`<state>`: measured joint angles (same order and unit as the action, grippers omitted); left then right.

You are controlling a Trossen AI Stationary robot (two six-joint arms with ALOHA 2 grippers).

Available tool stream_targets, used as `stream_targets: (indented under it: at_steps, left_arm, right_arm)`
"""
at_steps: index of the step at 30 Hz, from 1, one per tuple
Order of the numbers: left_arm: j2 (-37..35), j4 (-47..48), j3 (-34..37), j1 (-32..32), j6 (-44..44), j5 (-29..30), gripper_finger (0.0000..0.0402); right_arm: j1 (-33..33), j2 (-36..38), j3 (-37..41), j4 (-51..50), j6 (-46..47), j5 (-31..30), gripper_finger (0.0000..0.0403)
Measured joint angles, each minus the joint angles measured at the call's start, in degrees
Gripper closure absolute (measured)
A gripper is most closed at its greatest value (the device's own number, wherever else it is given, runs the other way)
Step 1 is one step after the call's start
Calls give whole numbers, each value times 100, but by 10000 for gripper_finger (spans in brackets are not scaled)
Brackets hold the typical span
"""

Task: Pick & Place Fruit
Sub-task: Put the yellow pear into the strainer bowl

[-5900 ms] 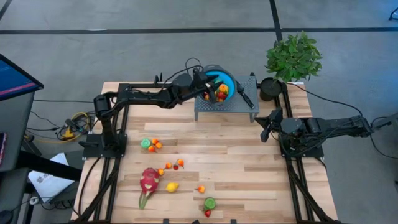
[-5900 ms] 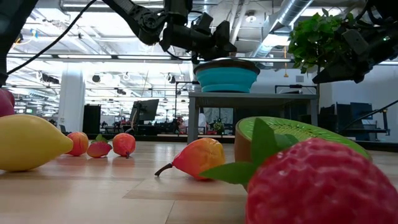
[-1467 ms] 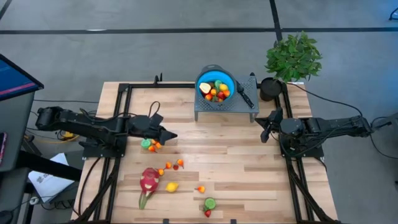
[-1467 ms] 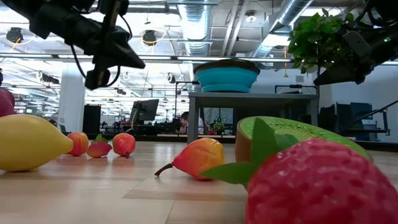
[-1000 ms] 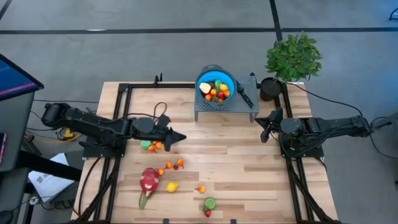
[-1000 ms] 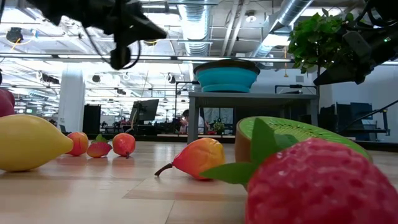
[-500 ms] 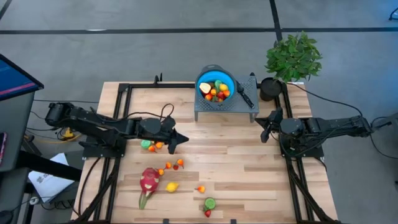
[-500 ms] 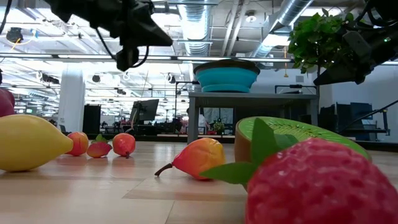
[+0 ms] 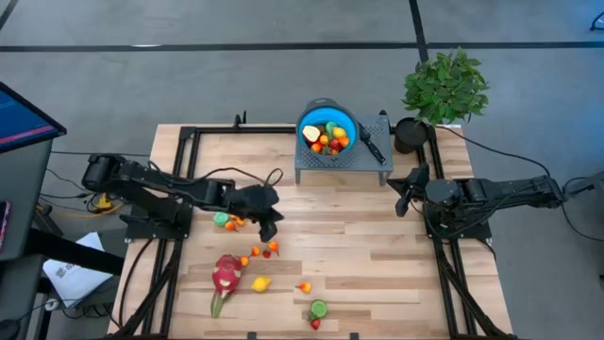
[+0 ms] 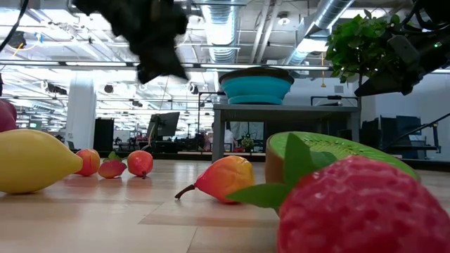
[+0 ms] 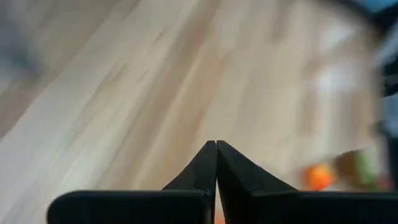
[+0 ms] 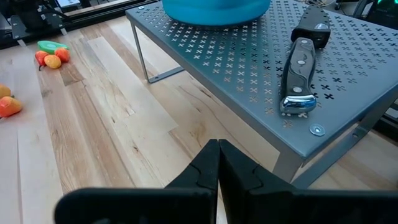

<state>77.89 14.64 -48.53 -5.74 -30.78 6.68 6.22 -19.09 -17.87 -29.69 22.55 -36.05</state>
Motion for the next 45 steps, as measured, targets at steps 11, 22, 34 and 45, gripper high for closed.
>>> stream_targets:
  at_steps: [11,22,34,45]
  left_arm:
    - [0,3234,2,30,-2171,444,399]
    - [-4,3741,145,289,-3123,446,399]
    - [-4,3753,151,403,-3365,488,380]
    - [-4,3853,151,470,-3570,487,235]
  right_arm:
    - [0,-2,0,-5,0,0,403]
    - [0,-1,0,-7,0,0,403]
    - [0,-1,0,-9,0,0,403]
    - [2,-2,0,-9,-1,0,403]
